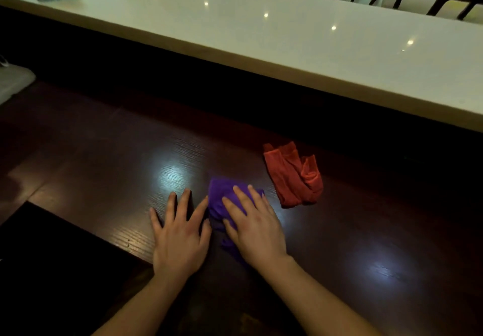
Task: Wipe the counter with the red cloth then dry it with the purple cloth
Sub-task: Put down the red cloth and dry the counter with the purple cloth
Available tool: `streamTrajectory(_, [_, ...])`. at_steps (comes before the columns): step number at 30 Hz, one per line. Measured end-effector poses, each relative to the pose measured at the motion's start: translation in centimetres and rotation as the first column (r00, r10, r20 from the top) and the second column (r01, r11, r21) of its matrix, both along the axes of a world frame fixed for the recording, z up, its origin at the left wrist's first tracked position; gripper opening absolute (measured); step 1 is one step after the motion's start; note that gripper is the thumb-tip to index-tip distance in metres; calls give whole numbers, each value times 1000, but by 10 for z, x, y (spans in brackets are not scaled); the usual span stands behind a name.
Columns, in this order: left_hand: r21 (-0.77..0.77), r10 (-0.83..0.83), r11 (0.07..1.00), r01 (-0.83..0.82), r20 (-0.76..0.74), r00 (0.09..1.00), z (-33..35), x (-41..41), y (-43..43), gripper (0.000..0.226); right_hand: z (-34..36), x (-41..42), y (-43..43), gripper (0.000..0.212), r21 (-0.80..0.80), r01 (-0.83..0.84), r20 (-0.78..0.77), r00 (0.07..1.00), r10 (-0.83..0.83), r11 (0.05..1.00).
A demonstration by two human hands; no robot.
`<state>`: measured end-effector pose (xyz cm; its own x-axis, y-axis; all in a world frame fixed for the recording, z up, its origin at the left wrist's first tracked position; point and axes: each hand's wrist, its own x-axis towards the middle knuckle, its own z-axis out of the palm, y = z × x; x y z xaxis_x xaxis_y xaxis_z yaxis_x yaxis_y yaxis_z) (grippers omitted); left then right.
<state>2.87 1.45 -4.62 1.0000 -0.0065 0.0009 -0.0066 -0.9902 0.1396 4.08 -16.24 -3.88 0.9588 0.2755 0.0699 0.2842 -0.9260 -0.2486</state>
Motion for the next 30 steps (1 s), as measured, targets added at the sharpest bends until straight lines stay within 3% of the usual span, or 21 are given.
streamTrajectory(10, [-4, 10, 1000, -10, 3, 1000, 0, 0, 1, 53, -4, 100, 24, 50, 32, 134, -5, 991, -134, 990])
streamTrajectory(15, [-2, 16, 1000, -16, -6, 1000, 1, 0, 1, 54, -2, 103, 40, 51, 41, 273, 1, 962, -273, 961])
streamTrajectory(23, [-1, 0, 1000, 0, 1, 1000, 1, 0, 1, 53, -4, 75, 48, 60, 38, 276, -59, 960, -274, 960])
streamTrajectory(28, [-63, 0, 998, 0, 7, 1000, 2, 2, 3, 50, 4, 80, 37, 67, 139, 246, -162, 961, -223, 959])
streamTrajectory(30, [-137, 3, 991, -7, -26, 1000, 5, 0, 8, 51, 13, 82, 30, 69, 260, 234, -224, 958, -178, 937])
